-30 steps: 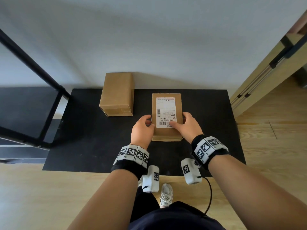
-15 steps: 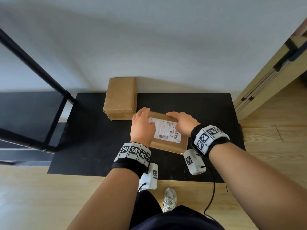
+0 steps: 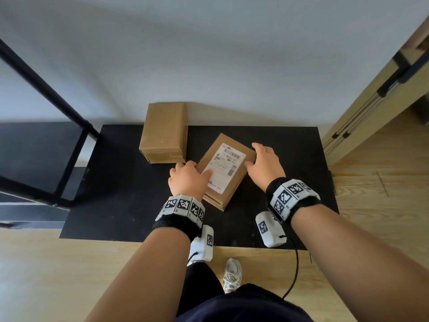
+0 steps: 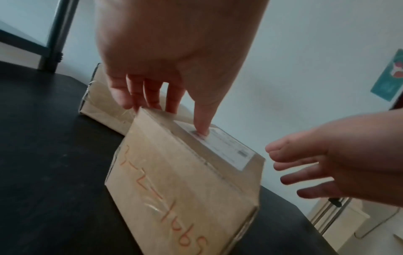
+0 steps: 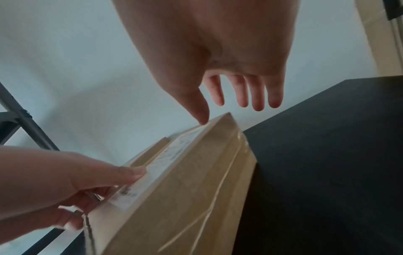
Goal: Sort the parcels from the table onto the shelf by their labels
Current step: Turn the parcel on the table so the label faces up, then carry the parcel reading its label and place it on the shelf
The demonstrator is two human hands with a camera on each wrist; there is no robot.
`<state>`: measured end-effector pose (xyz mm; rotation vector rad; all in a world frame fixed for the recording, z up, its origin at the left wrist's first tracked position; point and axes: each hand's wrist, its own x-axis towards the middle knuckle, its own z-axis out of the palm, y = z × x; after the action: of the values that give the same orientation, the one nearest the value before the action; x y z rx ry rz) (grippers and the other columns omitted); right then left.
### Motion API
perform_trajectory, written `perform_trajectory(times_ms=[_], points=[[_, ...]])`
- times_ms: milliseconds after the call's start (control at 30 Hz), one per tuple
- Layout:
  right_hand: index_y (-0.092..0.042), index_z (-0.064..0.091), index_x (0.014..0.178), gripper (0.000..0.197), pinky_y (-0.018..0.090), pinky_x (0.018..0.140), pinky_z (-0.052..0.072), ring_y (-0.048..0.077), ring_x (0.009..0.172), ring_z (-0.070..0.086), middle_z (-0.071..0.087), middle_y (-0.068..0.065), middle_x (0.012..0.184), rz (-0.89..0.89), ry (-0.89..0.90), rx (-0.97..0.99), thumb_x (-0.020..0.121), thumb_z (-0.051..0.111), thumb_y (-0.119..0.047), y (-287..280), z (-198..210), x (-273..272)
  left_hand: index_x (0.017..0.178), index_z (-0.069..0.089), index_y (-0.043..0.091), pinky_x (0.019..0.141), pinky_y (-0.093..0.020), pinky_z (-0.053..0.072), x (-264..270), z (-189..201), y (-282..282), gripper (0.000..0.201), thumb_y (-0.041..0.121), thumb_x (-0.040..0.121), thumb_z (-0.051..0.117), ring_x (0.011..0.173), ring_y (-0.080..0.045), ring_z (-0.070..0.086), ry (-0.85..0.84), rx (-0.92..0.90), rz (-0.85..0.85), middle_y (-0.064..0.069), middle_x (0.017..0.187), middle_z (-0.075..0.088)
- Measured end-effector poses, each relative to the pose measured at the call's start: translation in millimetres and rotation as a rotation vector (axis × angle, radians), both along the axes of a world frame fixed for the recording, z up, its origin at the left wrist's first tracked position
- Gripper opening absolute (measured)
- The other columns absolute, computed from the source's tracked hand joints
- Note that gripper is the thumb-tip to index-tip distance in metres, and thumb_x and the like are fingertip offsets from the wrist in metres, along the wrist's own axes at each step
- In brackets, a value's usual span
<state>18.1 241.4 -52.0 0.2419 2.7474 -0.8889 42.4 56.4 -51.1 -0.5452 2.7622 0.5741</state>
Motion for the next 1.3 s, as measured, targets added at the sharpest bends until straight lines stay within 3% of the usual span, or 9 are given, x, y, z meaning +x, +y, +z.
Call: perform_trajectory(times_ms=[100, 233, 333, 500, 633, 766, 866, 1100, 1300], points=[[-0.021, 0.032, 0.15, 0.062, 0.042, 0.1, 0.044, 0.03, 0.132, 0.047, 0.04, 0.012, 0.148, -0.033, -0.072, -0.042, 0.095, 0.058, -0.027, -3, -1, 4, 0.142, 0.049, 0.016, 0.089, -0.038, 0.047, 3, -5, -3, 0.067, 0.056, 0.089, 0.057, 0.124, -0.028, 0.049, -0.06, 0.134, 0.078, -0.009, 0.136, 0.05], [-0.018, 0.027, 0.153, 0.059, 0.037, 0.097, 0.044, 0.027, 0.129, 0.051, 0.046, 0.012, 0.147, -0.031, -0.216, -0.106, 0.1, 0.047, -0.034, -12, -2, 10, 0.135, 0.054, 0.014, 0.073, -0.033, 0.049, 6, -13, -4, 0.071, 0.062, 0.083, 0.061, 0.103, -0.022, 0.063, -0.112, 0.303, 0.171, -0.006, 0.128, 0.06], [-0.01, 0.041, 0.146, 0.052, 0.038, 0.101, 0.042, 0.026, 0.127, 0.053, 0.053, 0.012, 0.142, -0.004, -0.302, -0.171, 0.103, 0.034, -0.039, -20, -7, 15, 0.134, 0.056, 0.012, 0.076, -0.034, 0.052, 9, -15, -3, 0.07, 0.062, 0.084, 0.059, 0.104, -0.023, 0.065, -0.106, 0.356, 0.198, -0.007, 0.126, 0.062], [-0.008, 0.055, 0.125, 0.041, 0.035, 0.083, 0.048, 0.023, 0.103, 0.061, 0.063, 0.009, 0.118, 0.029, -0.319, -0.167, 0.103, 0.034, -0.036, -26, -7, 16, 0.139, 0.051, 0.007, 0.083, -0.032, 0.047, 12, -10, -5, 0.057, 0.045, 0.097, 0.054, 0.116, -0.025, 0.061, -0.092, 0.475, 0.219, -0.009, 0.128, 0.063], [-0.009, 0.057, 0.116, 0.035, 0.032, 0.073, 0.046, 0.02, 0.09, 0.061, 0.064, 0.007, 0.108, 0.02, -0.257, -0.178, 0.102, 0.036, -0.033, -23, 4, 10, 0.138, 0.052, 0.009, 0.086, -0.03, 0.046, 9, 1, -8, 0.055, 0.045, 0.096, 0.056, 0.116, -0.023, 0.06, -0.039, 0.569, 0.24, -0.008, 0.129, 0.063], [-0.011, 0.058, 0.119, 0.033, 0.04, 0.088, 0.054, 0.021, 0.097, 0.064, 0.065, 0.005, 0.111, 0.0, -0.174, -0.241, 0.102, 0.039, -0.032, -21, 33, 4, 0.135, 0.056, 0.011, 0.085, -0.03, 0.046, 1, 24, -10, 0.056, 0.046, 0.092, 0.062, 0.106, -0.019, 0.06, 0.079, 0.662, 0.251, -0.005, 0.126, 0.065], [-0.012, 0.057, 0.125, 0.035, 0.041, 0.088, 0.052, 0.024, 0.101, 0.064, 0.063, 0.004, 0.109, -0.012, -0.07, -0.294, 0.1, 0.041, -0.029, -19, 65, -1, 0.13, 0.062, 0.011, 0.088, -0.03, 0.049, -7, 49, -12, 0.053, 0.044, 0.089, 0.067, 0.105, -0.017, 0.062, 0.2, 0.741, 0.263, -0.003, 0.121, 0.068], [-0.016, 0.049, 0.135, 0.039, 0.013, 0.068, 0.043, 0.01, 0.102, 0.056, 0.058, -0.005, 0.12, 0.045, 0.106, -0.432, 0.104, 0.037, -0.036, -11, 131, -4, 0.127, 0.064, 0.016, 0.093, -0.031, 0.055, -23, 116, -15, 0.047, 0.042, 0.088, 0.068, 0.104, -0.012, 0.067, 0.388, 0.906, 0.192, 0.002, 0.115, 0.071], [-0.021, 0.047, 0.141, 0.043, 0.025, 0.085, 0.052, 0.013, 0.109, 0.061, 0.062, -0.004, 0.125, 0.046, 0.301, -0.48, 0.102, 0.042, -0.038, 0, 178, -10, 0.132, 0.06, 0.017, 0.099, -0.04, 0.054, -34, 165, -11, 0.049, 0.039, 0.089, 0.068, 0.112, -0.017, 0.066, 0.49, 0.993, 0.12, 0.001, 0.12, 0.07]])
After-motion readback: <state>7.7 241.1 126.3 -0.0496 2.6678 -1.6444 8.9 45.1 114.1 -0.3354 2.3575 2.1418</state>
